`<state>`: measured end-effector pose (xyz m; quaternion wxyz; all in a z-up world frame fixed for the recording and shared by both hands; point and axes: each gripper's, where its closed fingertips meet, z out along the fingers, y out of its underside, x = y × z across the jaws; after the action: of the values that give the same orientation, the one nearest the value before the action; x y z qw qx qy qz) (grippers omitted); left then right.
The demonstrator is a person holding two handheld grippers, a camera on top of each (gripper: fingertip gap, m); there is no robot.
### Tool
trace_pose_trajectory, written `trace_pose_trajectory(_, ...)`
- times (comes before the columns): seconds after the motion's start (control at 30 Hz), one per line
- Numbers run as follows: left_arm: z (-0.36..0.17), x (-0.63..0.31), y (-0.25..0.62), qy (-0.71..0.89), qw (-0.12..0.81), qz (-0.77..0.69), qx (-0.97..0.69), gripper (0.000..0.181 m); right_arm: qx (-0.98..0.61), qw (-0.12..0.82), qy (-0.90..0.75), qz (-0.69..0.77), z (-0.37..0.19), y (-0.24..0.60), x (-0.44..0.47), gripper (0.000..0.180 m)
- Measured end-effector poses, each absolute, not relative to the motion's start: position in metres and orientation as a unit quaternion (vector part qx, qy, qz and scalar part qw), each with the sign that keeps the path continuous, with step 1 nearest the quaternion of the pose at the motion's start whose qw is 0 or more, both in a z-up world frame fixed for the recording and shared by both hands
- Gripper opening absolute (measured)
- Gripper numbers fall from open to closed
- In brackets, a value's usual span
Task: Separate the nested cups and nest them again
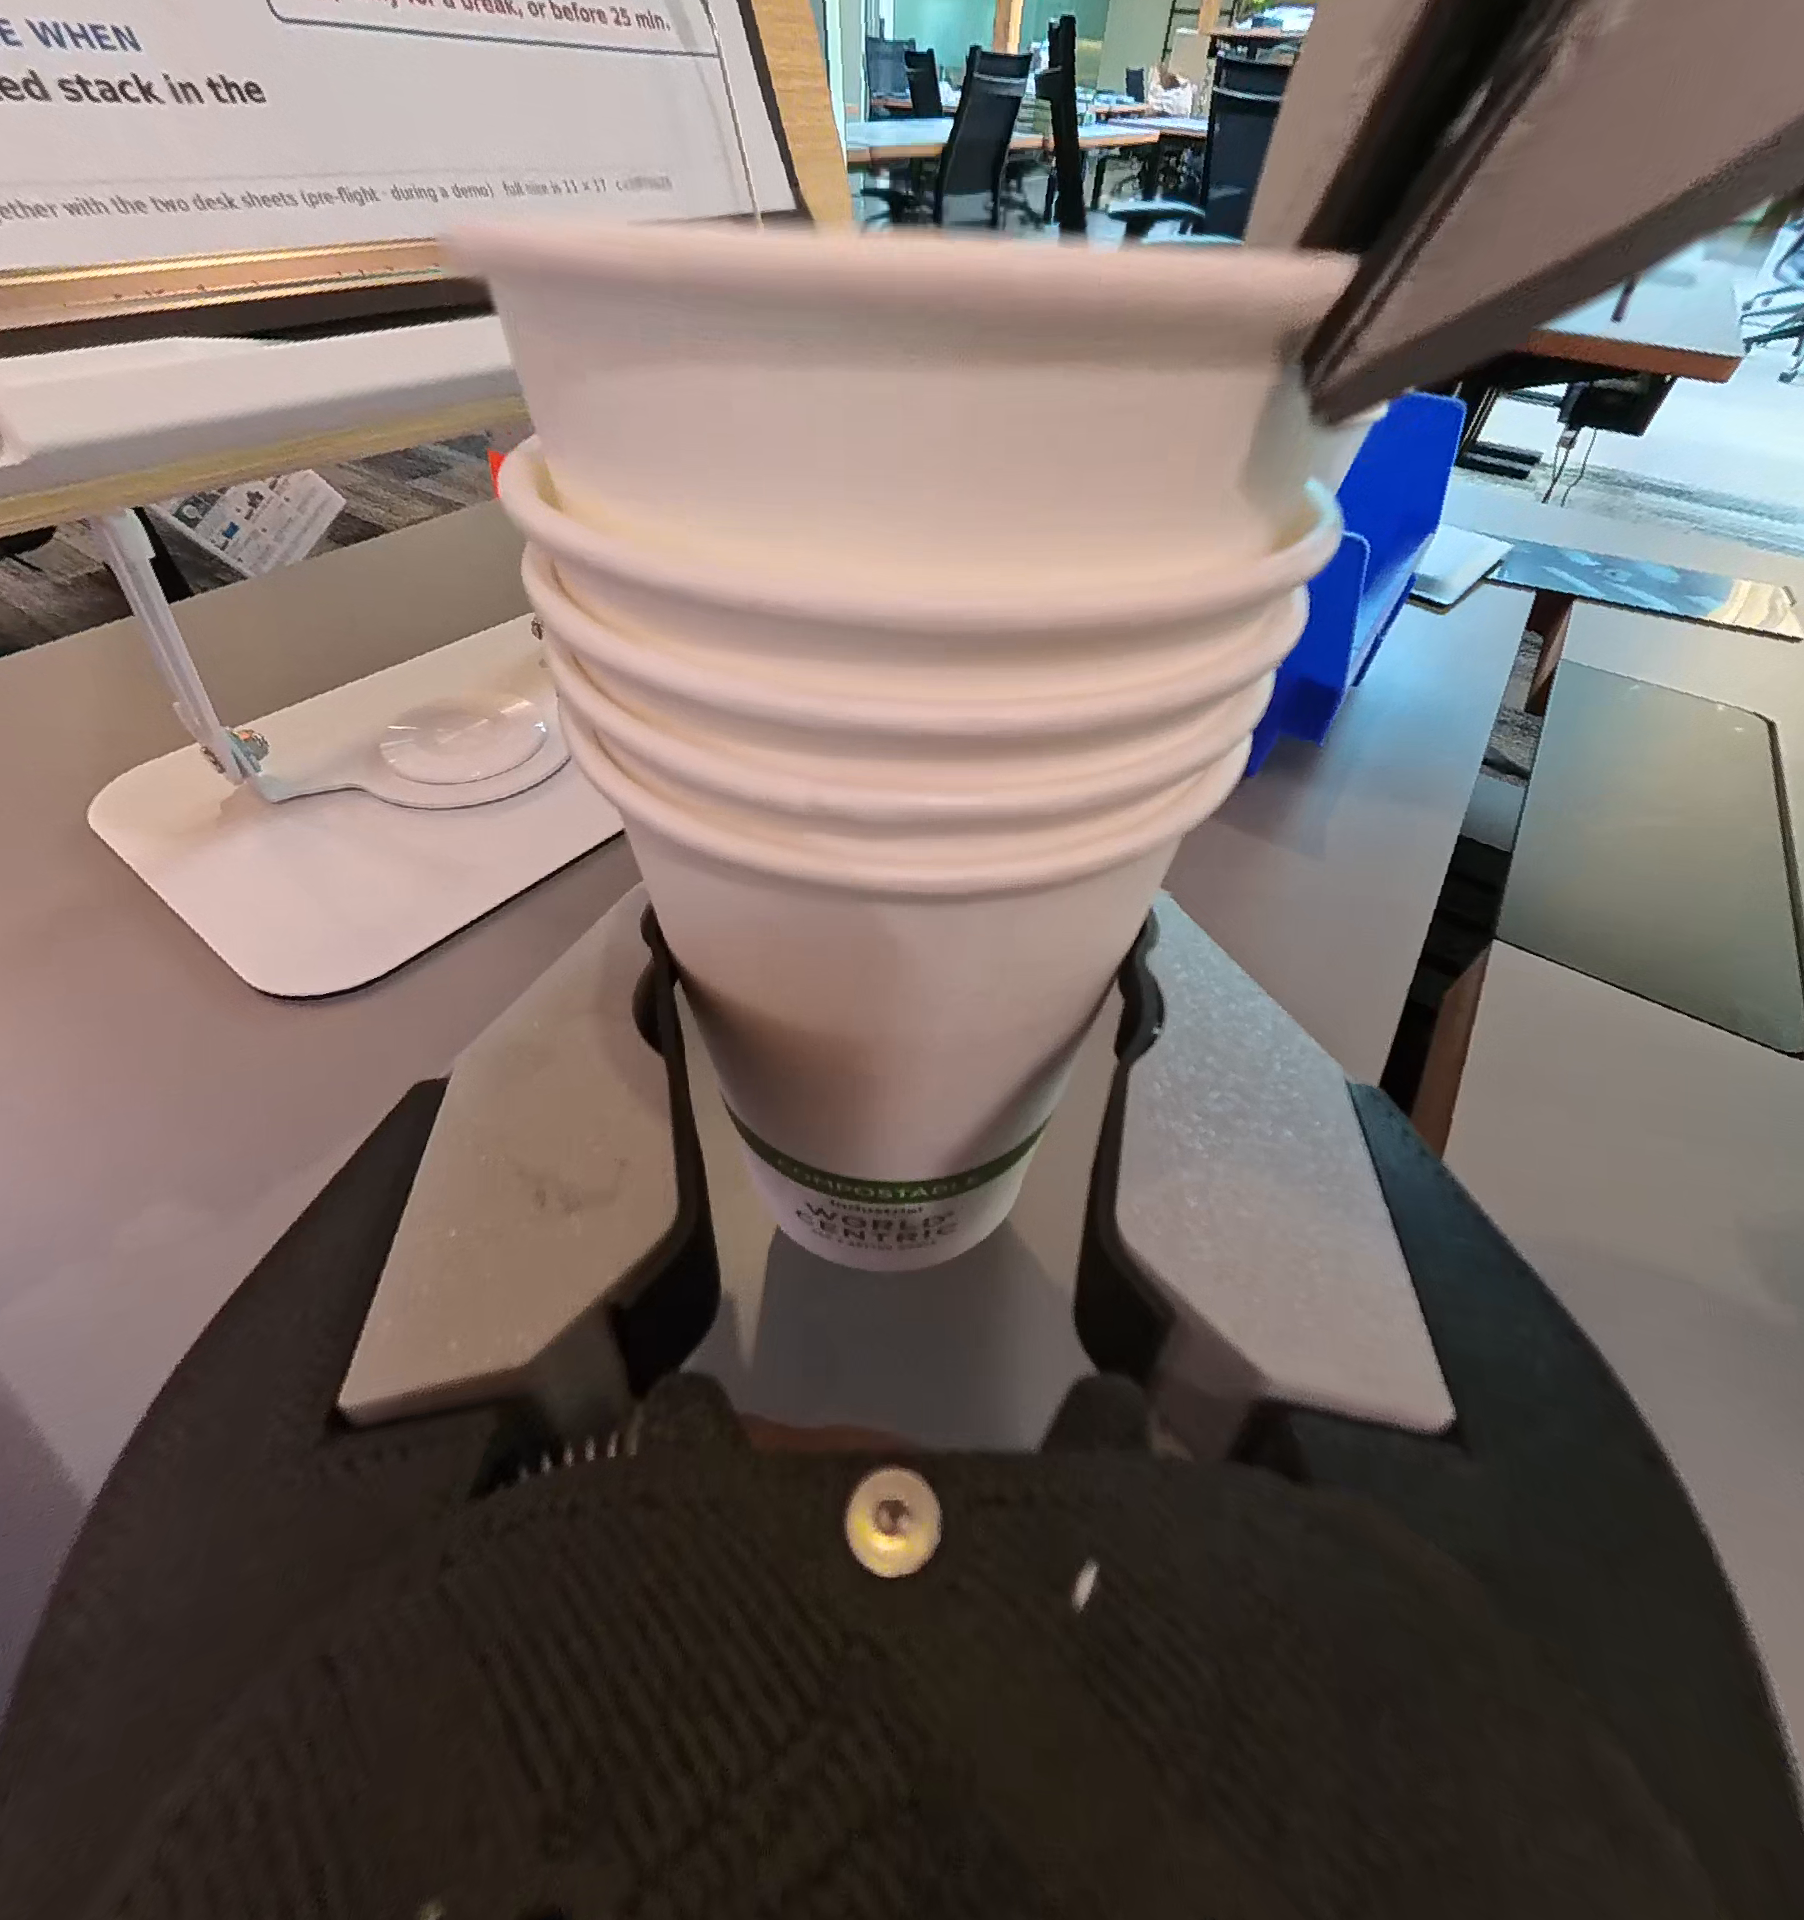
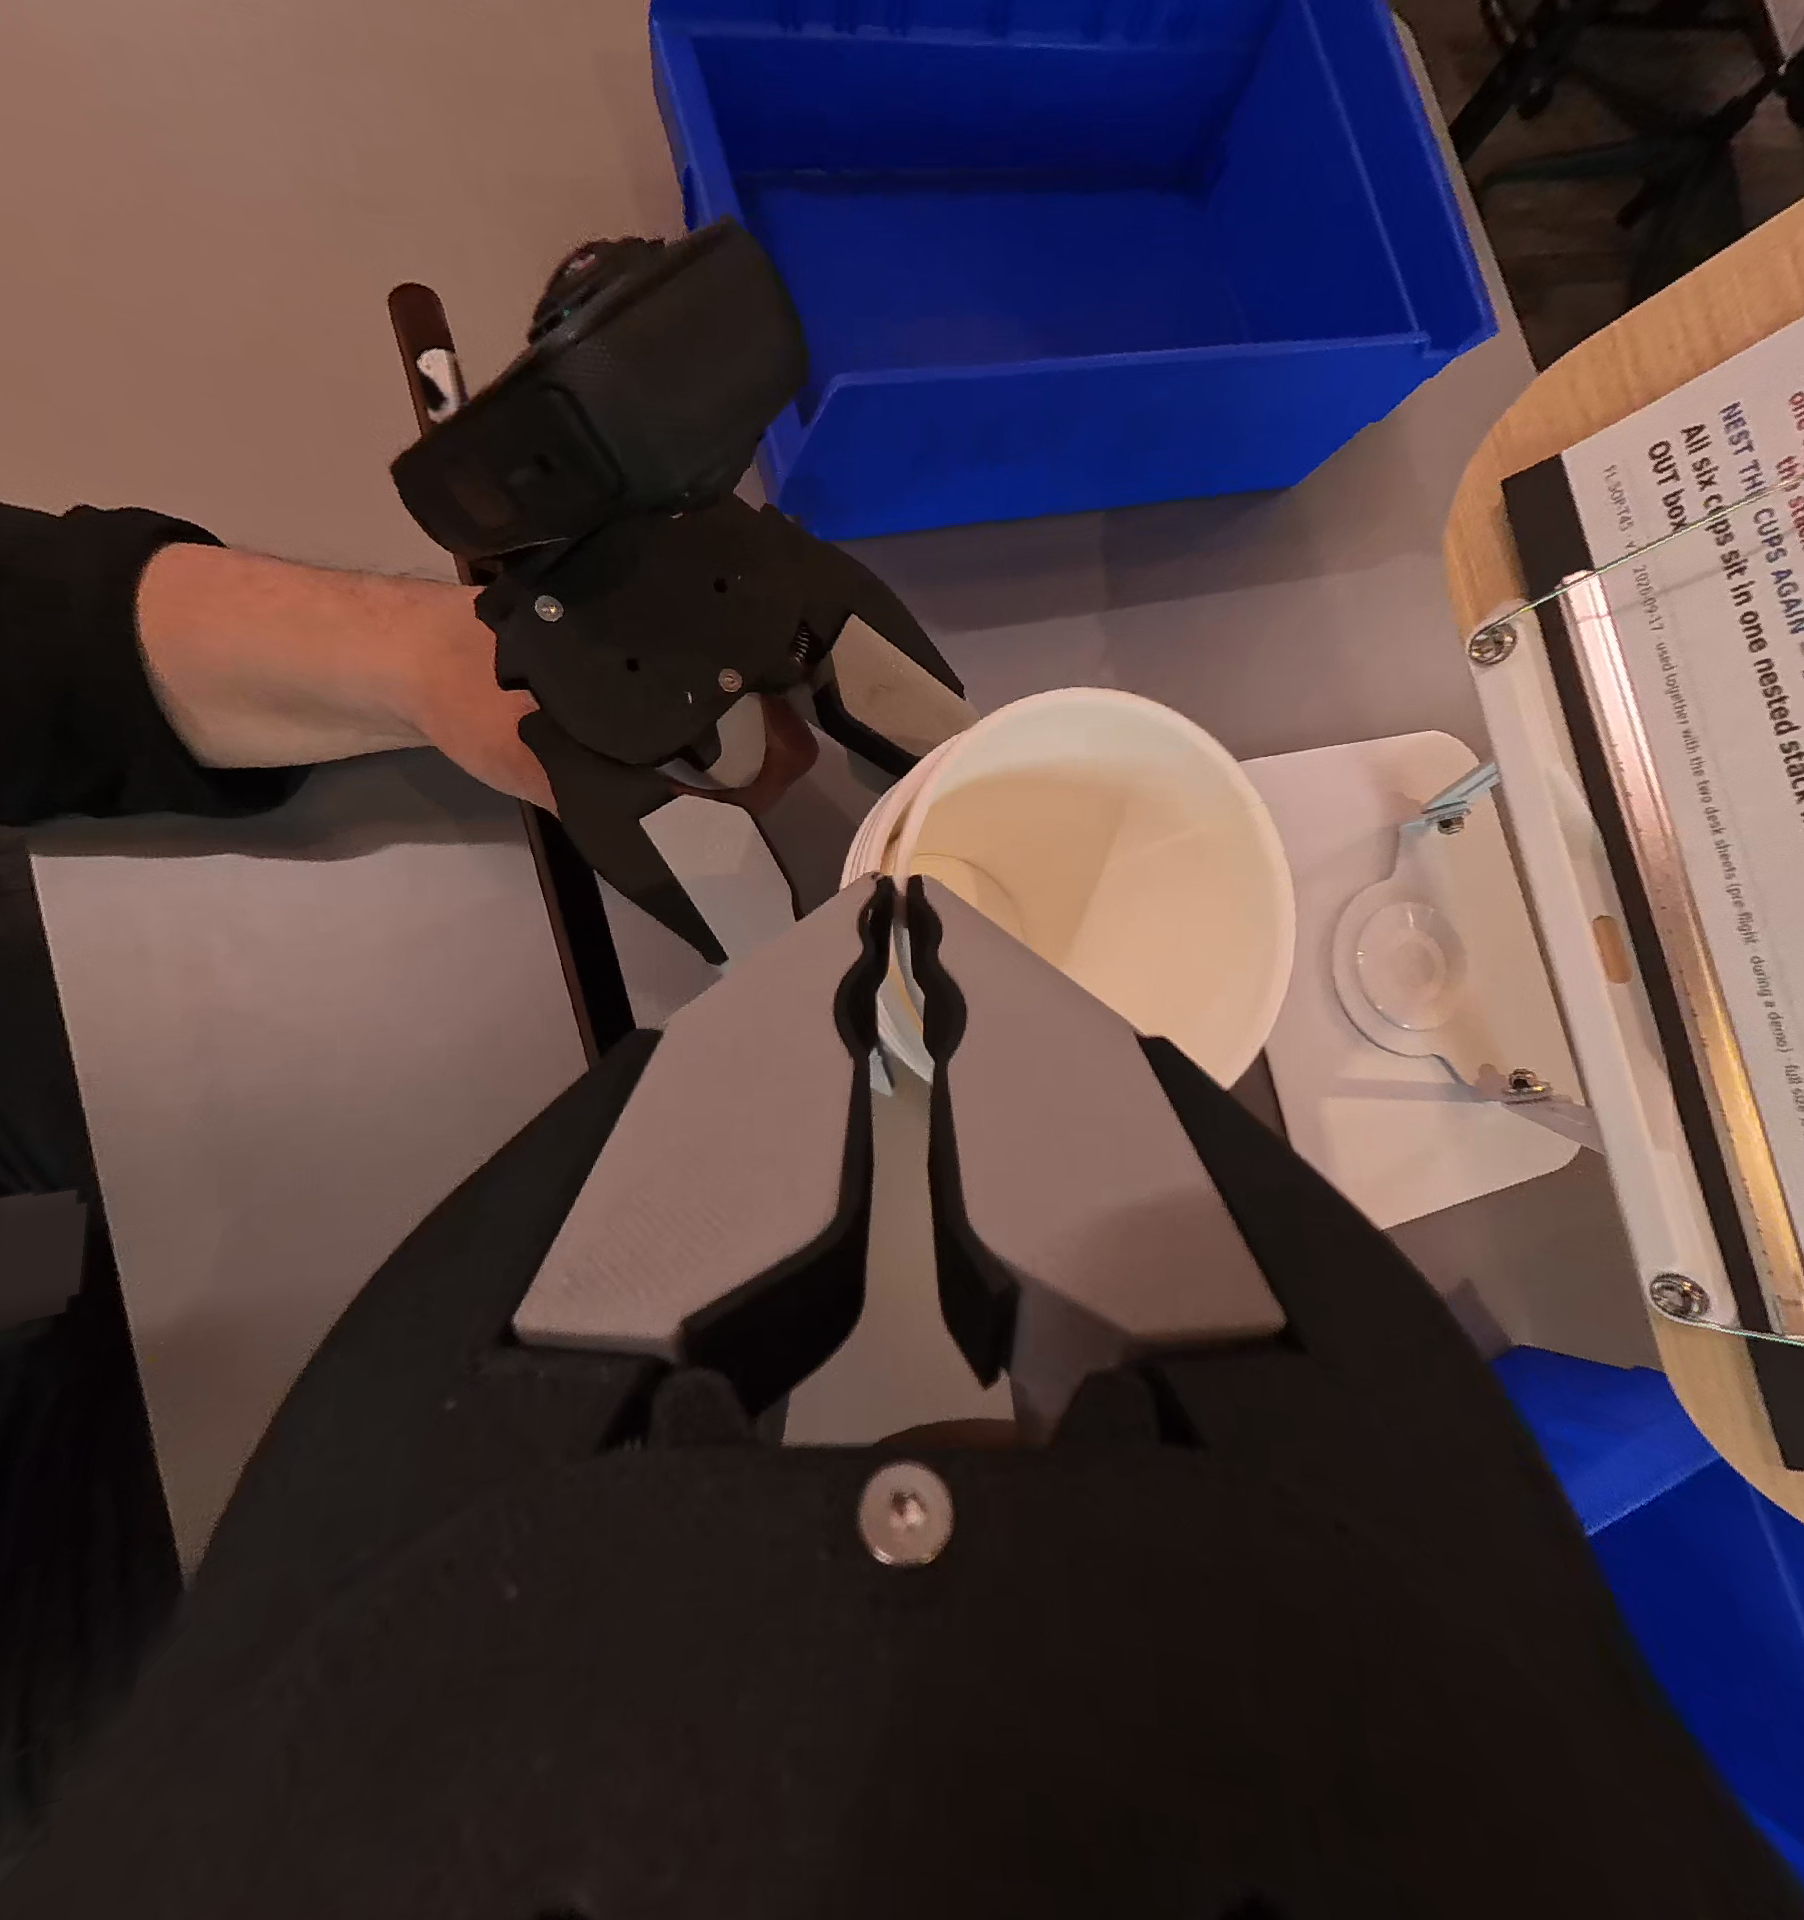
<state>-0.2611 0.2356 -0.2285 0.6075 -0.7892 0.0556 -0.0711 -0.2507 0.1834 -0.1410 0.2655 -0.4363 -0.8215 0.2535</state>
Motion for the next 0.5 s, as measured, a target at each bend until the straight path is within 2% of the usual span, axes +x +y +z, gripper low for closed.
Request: trace_pose_trajectory(0.5,-0.229,-0.263,0.236,0.050,0.608,-0.068,-0.789,0.086,-0.432,0.369,-0.778,0.269,-0.060,0.208,-0.225,0.000)
